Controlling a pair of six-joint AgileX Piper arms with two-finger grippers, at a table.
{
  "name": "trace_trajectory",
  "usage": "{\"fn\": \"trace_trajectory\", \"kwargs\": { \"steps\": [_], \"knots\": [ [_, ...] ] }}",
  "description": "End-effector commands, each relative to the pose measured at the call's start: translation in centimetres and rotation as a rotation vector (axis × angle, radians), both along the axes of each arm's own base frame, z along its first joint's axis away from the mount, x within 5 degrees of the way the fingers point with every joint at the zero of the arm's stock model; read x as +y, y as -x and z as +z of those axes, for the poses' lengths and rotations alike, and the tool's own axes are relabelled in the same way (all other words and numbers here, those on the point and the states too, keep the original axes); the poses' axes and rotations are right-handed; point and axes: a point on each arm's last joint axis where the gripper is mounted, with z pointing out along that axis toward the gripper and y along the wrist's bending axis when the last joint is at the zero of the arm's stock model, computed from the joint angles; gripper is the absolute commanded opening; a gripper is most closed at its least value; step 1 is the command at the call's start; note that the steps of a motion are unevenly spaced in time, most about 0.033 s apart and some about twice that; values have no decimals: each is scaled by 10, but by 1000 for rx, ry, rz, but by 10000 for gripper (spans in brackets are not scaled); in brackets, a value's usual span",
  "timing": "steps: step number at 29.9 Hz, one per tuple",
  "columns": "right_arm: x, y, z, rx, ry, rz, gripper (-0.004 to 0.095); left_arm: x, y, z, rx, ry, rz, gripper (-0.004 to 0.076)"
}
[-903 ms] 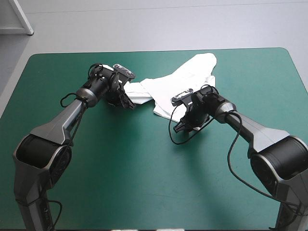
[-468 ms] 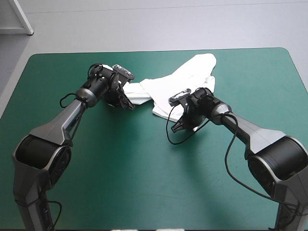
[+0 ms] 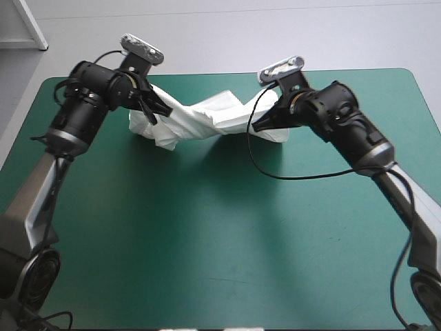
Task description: Fold the cloth
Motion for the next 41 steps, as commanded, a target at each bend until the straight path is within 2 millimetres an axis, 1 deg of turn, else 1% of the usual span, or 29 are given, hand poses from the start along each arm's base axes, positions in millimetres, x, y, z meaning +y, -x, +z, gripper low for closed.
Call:
{"fn": "trace_trajectory", "kwargs": {
  "steps": [1,2,4,5,7,8,13,16,20,24,27,32,34,37,40,41],
  "knots": [
    [-31,38,83,-247,-68,-35,-14,24,45,77,-251,32,39,20],
    [-38,48,101,-294,-74,-50,-14,30,55,90,-292,32,52,20],
    [-51,65,128,-373,-92,-76,-13,42,75,114,-369,29,81,20],
    [-60,76,143,-424,-103,-93,-13,49,89,128,-422,30,98,20],
    [-71,91,161,-489,-118,-116,-14,60,108,146,-494,32,123,20],
    [-79,102,174,-535,-130,-127,-14,66,120,156,-536,37,134,20],
    [-101,142,209,-693,-192,-129,-14,90,172,194,-732,79,170,20],
    [-113,163,226,-789,-210,-121,-13,102,199,211,-832,93,187,20],
    [-128,192,245,-916,-256,-117,-14,114,230,223,-923,105,186,20],
    [-143,219,257,-1016,-281,-116,-13,123,255,229,-982,131,186,20],
    [-153,236,260,-1052,-291,-119,-13,130,270,231,-1009,124,186,20],
    [-166,259,263,-1089,-310,-126,-13,137,289,233,-1037,107,186,20],
    [-169,263,263,-1098,-310,-127,-13,139,292,232,-1034,108,189,20],
    [-168,262,262,-1096,-290,-124,-13,138,293,231,-1024,117,181,20],
    [-163,256,260,-1059,-293,-107,-14,137,291,230,-1004,125,174,20],
    [-159,250,258,-1036,-291,-97,-13,135,287,228,-986,125,171,20]
  ]
}}
